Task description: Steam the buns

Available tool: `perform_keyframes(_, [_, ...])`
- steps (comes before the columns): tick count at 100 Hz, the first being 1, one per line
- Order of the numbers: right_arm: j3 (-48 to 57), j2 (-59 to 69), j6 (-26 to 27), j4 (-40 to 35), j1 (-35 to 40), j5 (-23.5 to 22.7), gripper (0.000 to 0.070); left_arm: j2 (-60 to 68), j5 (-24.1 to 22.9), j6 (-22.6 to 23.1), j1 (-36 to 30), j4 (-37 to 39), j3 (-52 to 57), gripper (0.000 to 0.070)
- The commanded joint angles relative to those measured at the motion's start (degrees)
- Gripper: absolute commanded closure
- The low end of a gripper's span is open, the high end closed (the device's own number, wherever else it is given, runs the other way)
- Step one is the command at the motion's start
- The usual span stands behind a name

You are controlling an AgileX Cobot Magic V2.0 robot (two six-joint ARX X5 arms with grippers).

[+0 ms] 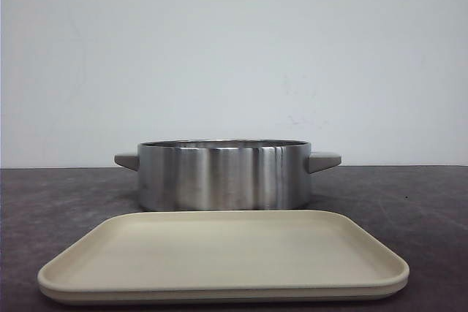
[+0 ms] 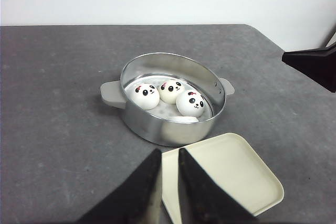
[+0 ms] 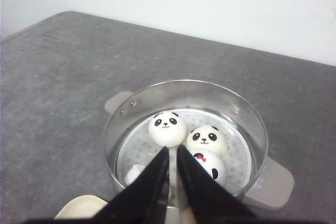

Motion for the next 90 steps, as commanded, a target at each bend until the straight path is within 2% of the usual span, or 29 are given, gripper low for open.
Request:
perform_keyframes(1, [0.7,0.1,0.7,0.9,0.6,0.1,0.0683,0.0,-0.2,-0.4,-0.4,0.7,0.7,0.0684])
perform_keyframes(33, [0.7,-6.5,0.7,-0.3,-0.9,0.1,0.0683,0.0,-0.2,-0.4,-0.4,0.7,0.7,0.0684])
perform_keyframes(41, [0.4,-10.6,-0.1,-4.6,-2.7,0.3,0.0683,0.0,-0.2,-0.4,-0.4,0.7,0.7,0.0684])
perform_keyframes(50, [-0.4,-16.0,-4.5,-11.8,-6.1,0.2,0.0683,0.0,-0.2,-0.4,-0.4,0.7,0.7,0.0684])
perform_keyframes(60, [-3.4,-21.6,-7.3,-15.3,-11.2,0.2,0.0683,0.0,-0.2,-0.4,-0.4,0.7,0.7,0.0684])
perform_keyframes(72, [-10.6,-29.0,-8.5,-13.7,-17.0,0.1,0.0683,0.0,-0.2,-0.4,-0.4,0.7,0.7,0.0684])
perform_keyframes(90, [-24.9,-40.4,-8.5,-5.4,-23.7,0.2,0.0683,0.0,-0.2,-0.4,-0.4,0.7,0.7,0.0684])
